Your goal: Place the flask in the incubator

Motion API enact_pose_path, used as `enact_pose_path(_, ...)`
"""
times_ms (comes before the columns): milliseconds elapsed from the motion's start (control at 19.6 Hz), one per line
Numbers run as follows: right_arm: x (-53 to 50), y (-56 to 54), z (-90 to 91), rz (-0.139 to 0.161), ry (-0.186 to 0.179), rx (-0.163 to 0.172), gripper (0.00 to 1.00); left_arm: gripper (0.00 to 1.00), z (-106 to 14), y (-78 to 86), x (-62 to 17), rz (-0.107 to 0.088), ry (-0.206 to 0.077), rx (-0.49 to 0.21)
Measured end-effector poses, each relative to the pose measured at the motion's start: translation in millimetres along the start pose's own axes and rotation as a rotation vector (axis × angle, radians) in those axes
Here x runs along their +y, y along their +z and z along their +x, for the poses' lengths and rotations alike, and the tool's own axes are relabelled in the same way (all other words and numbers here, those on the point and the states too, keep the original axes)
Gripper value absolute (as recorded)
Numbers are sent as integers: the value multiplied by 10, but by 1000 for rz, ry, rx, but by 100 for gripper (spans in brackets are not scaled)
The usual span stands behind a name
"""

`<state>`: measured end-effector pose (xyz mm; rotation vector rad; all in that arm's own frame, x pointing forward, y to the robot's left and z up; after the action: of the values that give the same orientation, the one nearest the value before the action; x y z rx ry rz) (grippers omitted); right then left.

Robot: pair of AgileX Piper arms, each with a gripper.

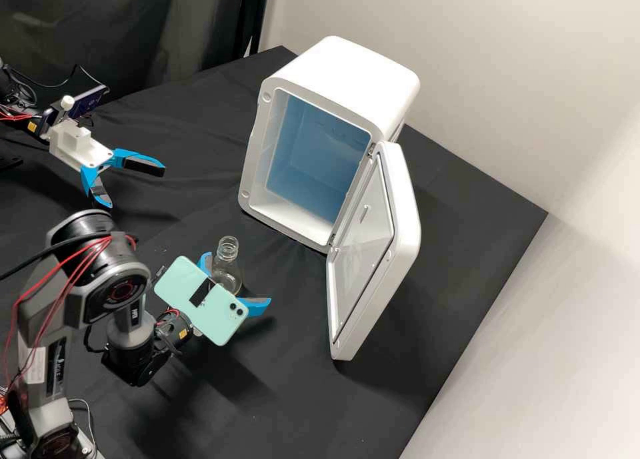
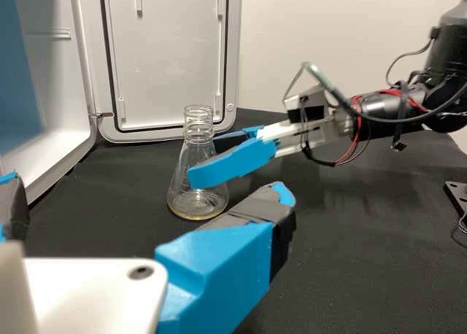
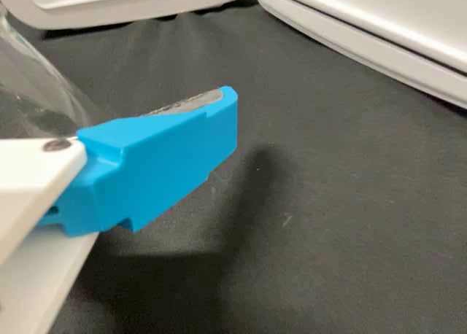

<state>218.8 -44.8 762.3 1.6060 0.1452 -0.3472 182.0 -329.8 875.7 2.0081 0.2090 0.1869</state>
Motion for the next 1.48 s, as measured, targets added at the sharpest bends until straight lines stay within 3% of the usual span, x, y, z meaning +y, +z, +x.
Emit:
enact_pose_path(102, -42, 23, 74, -5, -17, -12, 100, 100, 0, 0, 0, 0, 0, 0)
enact_pose_path(204, -35, 4, 157, -39, 0, -6, 100, 100, 0, 0, 0, 0, 0, 0)
enact_pose_path(408, -47, -72, 273, -160, 44, 0, 100, 100, 2, 5, -1, 0, -1, -2)
enact_pose_path(816, -119, -197, 367, -344, 96, -20, 100, 100, 7, 15, -4, 1, -2, -7)
enact_pose_path(969, -122, -210, 407, -367, 104, -23, 100, 100, 7, 15, -4, 1, -2, -7)
enact_pose_path(1224, -149, -232, 464, -378, 111, -28, 100, 100, 12, 27, -7, 2, -4, -13)
enact_pose_path(1479, -162, -293, 514, -390, 117, -8, 100, 100, 20, 42, -10, 2, -5, -19)
